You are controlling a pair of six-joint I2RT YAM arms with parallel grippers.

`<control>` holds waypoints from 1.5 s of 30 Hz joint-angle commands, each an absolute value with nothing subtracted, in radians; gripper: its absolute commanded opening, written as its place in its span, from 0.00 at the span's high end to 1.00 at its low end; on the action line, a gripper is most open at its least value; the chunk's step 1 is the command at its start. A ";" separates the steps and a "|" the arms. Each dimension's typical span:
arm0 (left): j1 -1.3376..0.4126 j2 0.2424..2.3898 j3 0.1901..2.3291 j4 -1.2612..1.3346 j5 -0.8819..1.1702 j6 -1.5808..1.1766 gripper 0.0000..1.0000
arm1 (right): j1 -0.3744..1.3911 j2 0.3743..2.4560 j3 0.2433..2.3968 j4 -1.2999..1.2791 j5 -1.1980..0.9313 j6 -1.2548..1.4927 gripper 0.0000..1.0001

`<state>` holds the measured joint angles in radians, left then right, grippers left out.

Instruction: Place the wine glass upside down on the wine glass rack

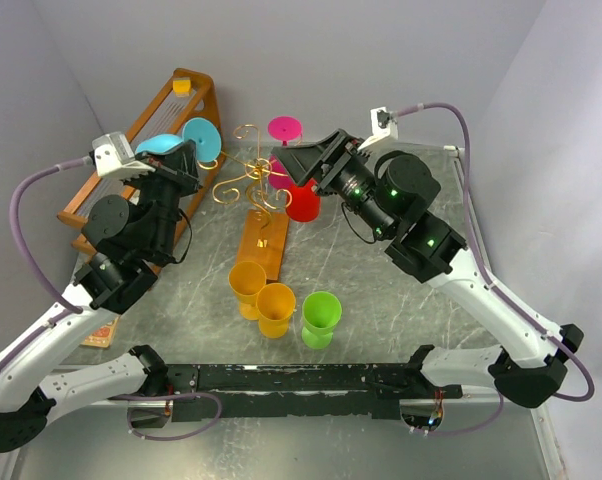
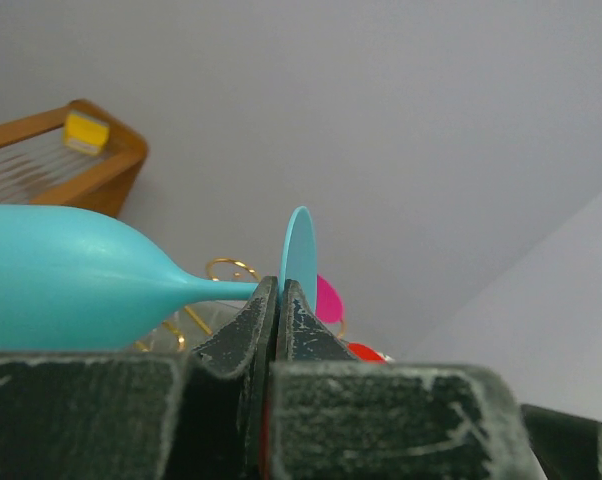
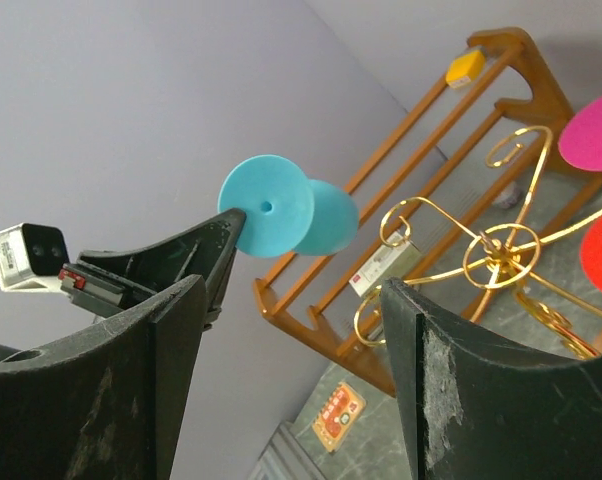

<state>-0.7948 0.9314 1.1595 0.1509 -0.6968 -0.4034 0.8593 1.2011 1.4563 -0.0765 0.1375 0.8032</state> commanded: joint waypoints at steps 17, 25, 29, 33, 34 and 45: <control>-0.794 0.813 1.017 0.021 -0.753 -0.674 0.93 | 0.854 1.126 1.367 -0.089 0.259 0.801 0.28; -0.794 0.838 1.010 0.011 -0.692 -0.764 0.93 | 0.854 1.112 1.343 -0.090 0.268 0.815 0.27; -0.795 0.865 1.010 0.008 -0.684 -0.820 0.93 | 0.853 1.110 1.347 -0.109 0.278 0.820 0.27; -0.793 0.886 1.007 0.000 -0.694 -0.861 0.93 | 0.853 1.100 1.341 -0.108 0.287 0.820 0.27; -0.792 0.889 1.001 0.019 -0.697 -0.865 0.93 | 0.853 1.102 1.341 -0.108 0.285 0.819 0.27; -0.577 0.949 1.001 0.061 -0.397 -0.989 0.93 | 0.853 1.105 1.348 -0.121 0.274 0.811 0.28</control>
